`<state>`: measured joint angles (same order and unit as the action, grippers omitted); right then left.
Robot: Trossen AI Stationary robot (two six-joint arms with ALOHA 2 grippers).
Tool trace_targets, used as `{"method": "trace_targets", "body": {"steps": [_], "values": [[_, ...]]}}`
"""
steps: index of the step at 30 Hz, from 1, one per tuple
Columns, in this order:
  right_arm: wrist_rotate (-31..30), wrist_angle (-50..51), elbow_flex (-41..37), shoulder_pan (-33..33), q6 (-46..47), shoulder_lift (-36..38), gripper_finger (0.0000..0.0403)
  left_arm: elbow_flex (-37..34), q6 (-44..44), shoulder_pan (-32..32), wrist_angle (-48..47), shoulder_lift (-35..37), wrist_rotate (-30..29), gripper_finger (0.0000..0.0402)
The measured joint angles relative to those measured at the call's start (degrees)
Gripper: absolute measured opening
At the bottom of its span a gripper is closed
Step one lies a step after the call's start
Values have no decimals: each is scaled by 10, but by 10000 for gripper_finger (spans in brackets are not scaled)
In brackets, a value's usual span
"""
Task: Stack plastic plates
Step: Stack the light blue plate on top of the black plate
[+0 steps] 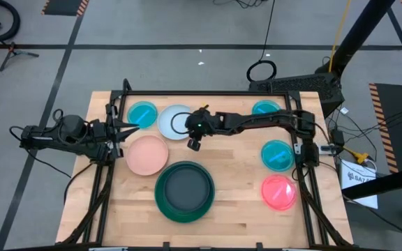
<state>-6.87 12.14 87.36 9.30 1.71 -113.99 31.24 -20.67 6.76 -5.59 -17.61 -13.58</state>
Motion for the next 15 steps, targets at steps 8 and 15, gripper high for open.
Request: {"method": "trace_targets", "body": {"steps": [8,15], "values": [[46,84,74,12,-89,-67,106,0,-2,0,-1,0,0,49],[40,107,90,21,-138,-110,143,0,-3,0,-2,0,0,49]]}}
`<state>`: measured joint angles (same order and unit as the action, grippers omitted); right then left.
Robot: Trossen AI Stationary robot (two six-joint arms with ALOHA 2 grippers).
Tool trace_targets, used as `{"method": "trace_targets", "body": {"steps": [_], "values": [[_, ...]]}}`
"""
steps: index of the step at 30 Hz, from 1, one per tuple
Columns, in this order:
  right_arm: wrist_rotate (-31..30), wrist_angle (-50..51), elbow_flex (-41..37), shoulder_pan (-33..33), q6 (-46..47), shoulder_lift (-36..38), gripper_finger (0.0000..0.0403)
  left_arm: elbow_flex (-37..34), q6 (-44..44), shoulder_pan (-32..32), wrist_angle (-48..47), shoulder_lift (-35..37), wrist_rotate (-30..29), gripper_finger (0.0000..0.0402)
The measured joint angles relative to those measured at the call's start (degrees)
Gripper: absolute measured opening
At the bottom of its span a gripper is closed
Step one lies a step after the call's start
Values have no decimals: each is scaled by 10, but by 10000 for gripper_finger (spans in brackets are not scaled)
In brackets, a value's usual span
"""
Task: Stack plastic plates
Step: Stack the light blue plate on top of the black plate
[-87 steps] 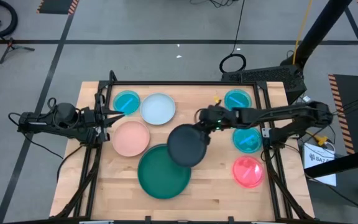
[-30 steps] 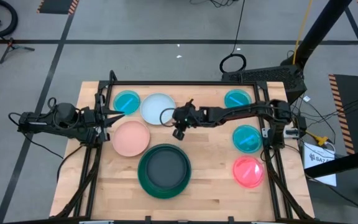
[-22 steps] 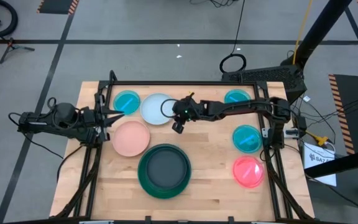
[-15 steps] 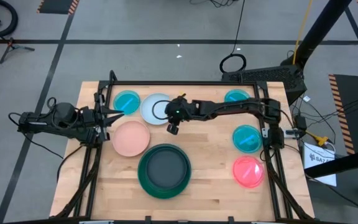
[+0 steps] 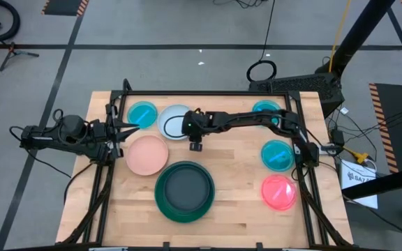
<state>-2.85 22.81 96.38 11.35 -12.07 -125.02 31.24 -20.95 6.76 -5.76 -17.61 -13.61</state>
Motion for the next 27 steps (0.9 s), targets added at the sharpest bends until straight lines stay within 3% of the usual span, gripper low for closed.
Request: {"method": "trace_targets", "body": {"steps": [6,13,20,27], "values": [[0,-5,0,0,-13,-14,172,0,0,0,0,0,0,49],[-1,-14,0,10,-26,-33,170,0,-4,0,0,0,0,49],[-2,-18,0,13,-39,-33,135,0,-3,0,0,0,0,49],[-3,-16,0,13,-52,-33,71,0,-3,0,0,0,0,49]]}}
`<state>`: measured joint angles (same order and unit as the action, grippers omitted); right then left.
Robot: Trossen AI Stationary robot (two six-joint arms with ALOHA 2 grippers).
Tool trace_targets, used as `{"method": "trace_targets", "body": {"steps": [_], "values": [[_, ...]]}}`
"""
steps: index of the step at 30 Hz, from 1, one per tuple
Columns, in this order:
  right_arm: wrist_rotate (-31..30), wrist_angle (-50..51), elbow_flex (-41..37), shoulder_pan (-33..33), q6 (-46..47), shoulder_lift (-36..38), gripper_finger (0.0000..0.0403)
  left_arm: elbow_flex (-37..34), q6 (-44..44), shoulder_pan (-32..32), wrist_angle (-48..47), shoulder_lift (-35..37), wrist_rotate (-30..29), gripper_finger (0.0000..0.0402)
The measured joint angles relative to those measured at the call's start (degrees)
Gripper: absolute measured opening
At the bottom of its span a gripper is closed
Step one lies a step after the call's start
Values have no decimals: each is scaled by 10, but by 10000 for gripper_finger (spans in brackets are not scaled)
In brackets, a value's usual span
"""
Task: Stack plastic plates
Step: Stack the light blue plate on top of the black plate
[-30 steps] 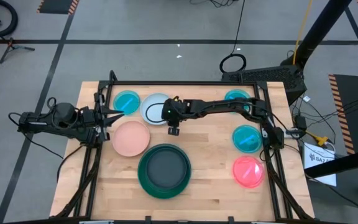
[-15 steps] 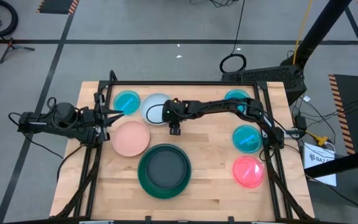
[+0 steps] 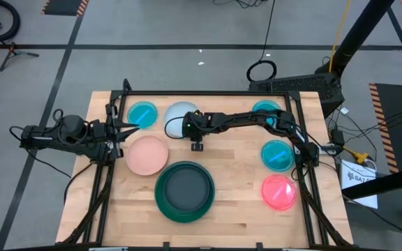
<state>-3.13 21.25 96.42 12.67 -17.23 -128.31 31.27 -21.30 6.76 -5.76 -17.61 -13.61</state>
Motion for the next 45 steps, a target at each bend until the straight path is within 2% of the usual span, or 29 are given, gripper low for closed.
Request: {"method": "trace_targets", "body": {"steps": [6,12,19,25,33,39,45], "values": [[-9,5,0,-3,-4,2,11,0,0,0,0,0,0,49],[-77,43,0,-27,-7,25,6,0,0,0,0,0,0,49],[-90,110,-1,-60,14,85,4,0,5,0,0,0,0,49],[-134,152,-1,-109,38,133,3,0,9,0,0,0,0,49],[-133,202,0,-185,102,179,3,0,20,0,1,0,0,49],[-128,211,0,-252,121,183,3,0,34,0,11,0,0,49],[-52,201,0,-296,163,183,5,0,45,0,17,0,0,49]]}}
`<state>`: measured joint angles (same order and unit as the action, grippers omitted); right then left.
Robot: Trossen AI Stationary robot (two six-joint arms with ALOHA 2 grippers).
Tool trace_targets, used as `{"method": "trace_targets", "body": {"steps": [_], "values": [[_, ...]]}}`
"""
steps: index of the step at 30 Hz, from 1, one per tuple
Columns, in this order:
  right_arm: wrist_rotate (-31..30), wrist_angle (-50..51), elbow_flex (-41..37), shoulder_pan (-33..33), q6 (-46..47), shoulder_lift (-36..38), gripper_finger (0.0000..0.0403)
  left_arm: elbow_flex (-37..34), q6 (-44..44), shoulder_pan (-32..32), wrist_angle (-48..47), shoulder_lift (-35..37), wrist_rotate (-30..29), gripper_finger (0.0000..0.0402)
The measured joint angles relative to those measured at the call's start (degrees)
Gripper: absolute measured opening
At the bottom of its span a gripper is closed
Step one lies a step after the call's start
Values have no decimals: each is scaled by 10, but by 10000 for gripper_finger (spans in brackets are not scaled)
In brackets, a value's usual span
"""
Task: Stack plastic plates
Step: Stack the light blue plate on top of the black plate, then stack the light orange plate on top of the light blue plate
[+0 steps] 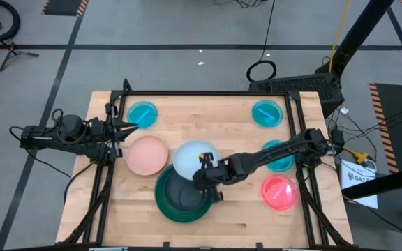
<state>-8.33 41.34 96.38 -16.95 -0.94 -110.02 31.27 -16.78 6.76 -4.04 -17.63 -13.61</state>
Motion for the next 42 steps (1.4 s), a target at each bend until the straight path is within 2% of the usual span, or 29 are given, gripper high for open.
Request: {"method": "trace_targets", "body": {"steps": [5,9,17,29,34,42], "values": [[70,-4,0,-17,41,0,5,0,6,0,11,0,0,49],[96,-13,0,-19,42,0,8,0,6,0,10,0,0,49],[101,-26,0,-19,50,0,37,0,10,0,9,0,0,49],[115,-16,0,-18,49,0,99,0,31,0,9,0,0,49],[115,7,-8,-18,12,0,100,0,58,0,-2,0,0,49],[116,-35,-99,-8,-32,42,75,0,131,0,-70,-7,0,49]]}}
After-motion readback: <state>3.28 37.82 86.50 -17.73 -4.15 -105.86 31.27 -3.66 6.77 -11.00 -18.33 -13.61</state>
